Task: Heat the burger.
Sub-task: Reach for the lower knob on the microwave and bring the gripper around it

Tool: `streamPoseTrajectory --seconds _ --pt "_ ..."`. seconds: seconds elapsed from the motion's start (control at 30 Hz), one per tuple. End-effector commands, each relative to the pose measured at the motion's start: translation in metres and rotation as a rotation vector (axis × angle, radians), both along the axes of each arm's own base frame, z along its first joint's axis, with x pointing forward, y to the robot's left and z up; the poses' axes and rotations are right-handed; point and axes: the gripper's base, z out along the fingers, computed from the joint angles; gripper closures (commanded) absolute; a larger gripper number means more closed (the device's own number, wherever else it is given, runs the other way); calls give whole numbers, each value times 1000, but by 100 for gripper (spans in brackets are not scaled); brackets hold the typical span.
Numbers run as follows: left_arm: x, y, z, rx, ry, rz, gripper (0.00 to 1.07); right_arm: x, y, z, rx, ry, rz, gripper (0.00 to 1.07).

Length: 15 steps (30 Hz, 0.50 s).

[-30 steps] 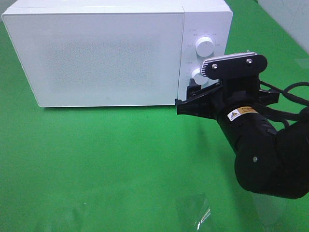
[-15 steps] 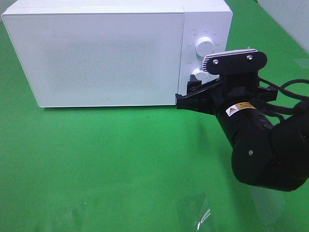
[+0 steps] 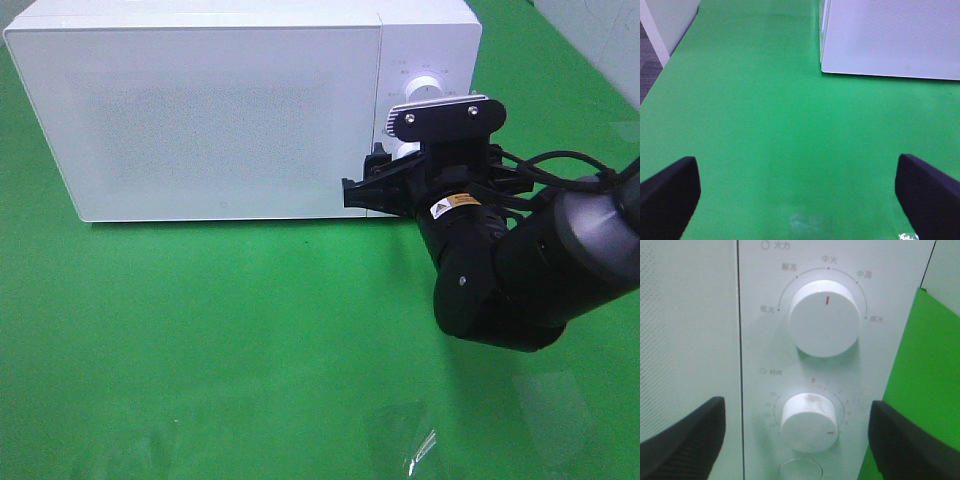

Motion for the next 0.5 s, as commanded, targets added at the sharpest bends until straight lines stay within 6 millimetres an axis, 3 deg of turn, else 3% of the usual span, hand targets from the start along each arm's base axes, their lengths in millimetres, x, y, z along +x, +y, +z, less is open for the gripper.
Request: streamPoseTrajectory --seconds 0.03,0.3,0.5 --pt "-2 0 1 -3 -31 -7 8 7 1 3 12 -30 2 32" --pt "-2 0 1 -3 -31 -7 8 27 2 -6 17 -7 -18 32" --pt "-2 0 1 -3 -31 -7 8 31 2 -13 12 7 -24 32"
